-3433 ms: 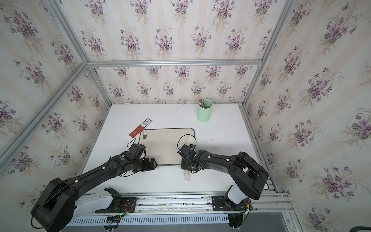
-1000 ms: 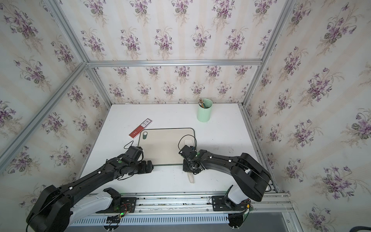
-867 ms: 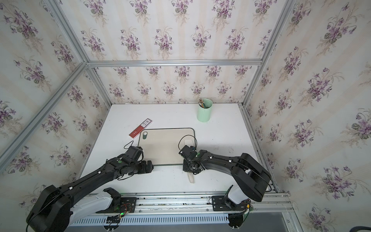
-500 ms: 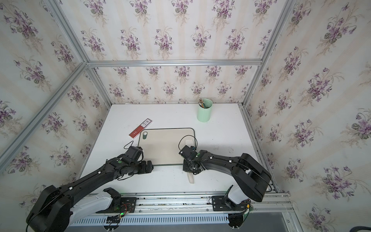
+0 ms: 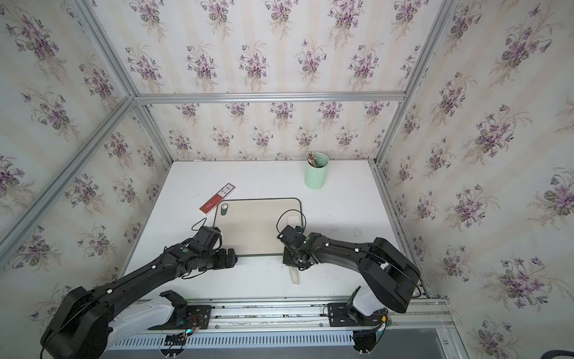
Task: Align the knife with the edge of the cutting board
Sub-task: Place the knife at the edge of the cutting board.
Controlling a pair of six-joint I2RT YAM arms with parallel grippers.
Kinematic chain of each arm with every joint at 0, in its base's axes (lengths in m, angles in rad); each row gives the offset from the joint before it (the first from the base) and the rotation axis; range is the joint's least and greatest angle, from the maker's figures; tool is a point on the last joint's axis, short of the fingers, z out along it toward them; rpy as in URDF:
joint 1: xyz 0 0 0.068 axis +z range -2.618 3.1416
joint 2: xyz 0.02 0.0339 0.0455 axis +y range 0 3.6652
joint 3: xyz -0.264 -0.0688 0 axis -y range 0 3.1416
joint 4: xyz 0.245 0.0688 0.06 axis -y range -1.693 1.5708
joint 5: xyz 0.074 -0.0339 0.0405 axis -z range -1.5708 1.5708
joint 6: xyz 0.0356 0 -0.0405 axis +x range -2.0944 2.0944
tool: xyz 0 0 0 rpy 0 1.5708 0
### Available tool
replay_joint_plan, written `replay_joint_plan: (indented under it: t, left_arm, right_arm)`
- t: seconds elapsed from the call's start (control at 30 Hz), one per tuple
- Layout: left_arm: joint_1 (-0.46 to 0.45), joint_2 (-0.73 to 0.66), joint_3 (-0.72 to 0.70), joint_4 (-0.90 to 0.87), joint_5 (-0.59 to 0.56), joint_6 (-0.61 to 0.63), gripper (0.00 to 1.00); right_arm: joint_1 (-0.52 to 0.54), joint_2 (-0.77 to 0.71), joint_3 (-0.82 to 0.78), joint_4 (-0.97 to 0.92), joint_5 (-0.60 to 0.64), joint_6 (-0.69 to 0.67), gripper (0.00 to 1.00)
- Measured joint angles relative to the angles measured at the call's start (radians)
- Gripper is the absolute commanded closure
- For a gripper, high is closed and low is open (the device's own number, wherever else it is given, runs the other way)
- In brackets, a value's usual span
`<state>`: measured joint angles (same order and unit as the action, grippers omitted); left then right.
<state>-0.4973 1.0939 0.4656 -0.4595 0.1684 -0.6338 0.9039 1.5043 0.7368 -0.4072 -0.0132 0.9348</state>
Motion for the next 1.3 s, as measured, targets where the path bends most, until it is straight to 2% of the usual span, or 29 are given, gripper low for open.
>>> replay_joint_plan:
  t: [1.3]
  left_arm:
    - [0.0,0.0,0.0,0.0,0.0,0.006,0.01]
  right_arm:
    - [0.0,-0.004,-0.022,0.066,-0.002,0.038,0.7]
